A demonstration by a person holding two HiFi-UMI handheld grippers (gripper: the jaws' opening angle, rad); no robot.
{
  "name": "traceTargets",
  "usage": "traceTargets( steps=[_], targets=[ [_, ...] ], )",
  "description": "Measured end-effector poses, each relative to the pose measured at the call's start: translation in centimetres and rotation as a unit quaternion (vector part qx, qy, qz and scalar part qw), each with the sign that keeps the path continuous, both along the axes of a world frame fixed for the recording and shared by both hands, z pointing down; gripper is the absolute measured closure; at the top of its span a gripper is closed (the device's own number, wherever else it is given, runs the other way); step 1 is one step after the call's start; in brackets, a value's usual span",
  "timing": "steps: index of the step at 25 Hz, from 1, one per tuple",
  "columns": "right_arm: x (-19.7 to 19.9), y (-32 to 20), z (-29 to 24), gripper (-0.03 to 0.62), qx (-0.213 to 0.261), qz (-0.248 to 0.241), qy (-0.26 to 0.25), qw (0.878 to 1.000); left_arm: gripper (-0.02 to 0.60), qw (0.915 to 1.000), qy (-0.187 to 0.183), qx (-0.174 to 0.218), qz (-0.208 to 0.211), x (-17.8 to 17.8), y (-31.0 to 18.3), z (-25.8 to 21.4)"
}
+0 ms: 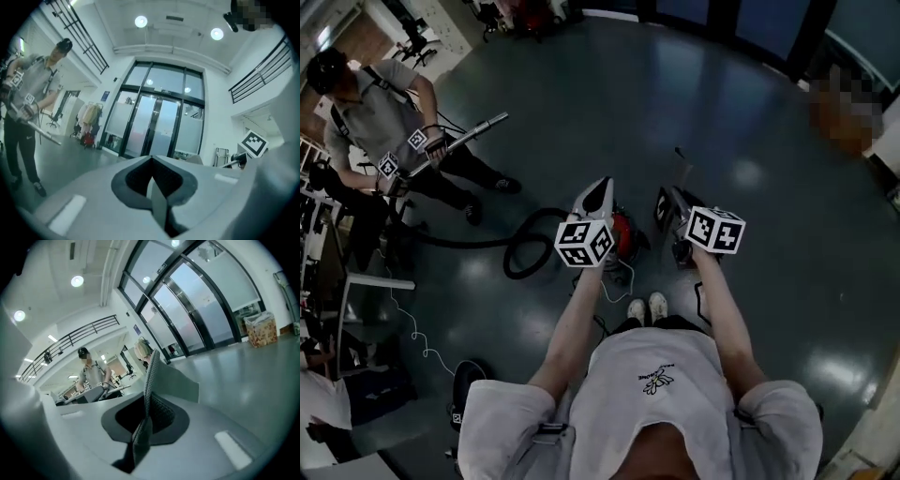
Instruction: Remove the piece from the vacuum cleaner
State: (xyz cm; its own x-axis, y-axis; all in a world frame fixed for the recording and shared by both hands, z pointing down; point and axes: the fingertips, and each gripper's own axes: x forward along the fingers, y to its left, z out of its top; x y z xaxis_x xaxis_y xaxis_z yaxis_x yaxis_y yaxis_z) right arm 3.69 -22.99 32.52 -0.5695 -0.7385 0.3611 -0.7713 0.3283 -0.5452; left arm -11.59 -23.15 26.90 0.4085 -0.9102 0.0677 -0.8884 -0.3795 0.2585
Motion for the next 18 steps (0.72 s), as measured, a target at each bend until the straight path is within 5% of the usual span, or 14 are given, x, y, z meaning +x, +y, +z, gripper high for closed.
traceTargets(
  steps=[7,18],
  targets=[
    [-0.7,2.6,-11.7,0.554,0.146,-0.008,-0.010,0.989,0.580,0.9924,-0.003,0.123,-0.008,0.0,4.0,-10.4],
    [-1.3,4.5,-14.7,0.553,0.187,-0.027,0.005,0.982,0.580,0.9898,0.000,0.142,-0.018,0.2,5.5,-11.3]
  ],
)
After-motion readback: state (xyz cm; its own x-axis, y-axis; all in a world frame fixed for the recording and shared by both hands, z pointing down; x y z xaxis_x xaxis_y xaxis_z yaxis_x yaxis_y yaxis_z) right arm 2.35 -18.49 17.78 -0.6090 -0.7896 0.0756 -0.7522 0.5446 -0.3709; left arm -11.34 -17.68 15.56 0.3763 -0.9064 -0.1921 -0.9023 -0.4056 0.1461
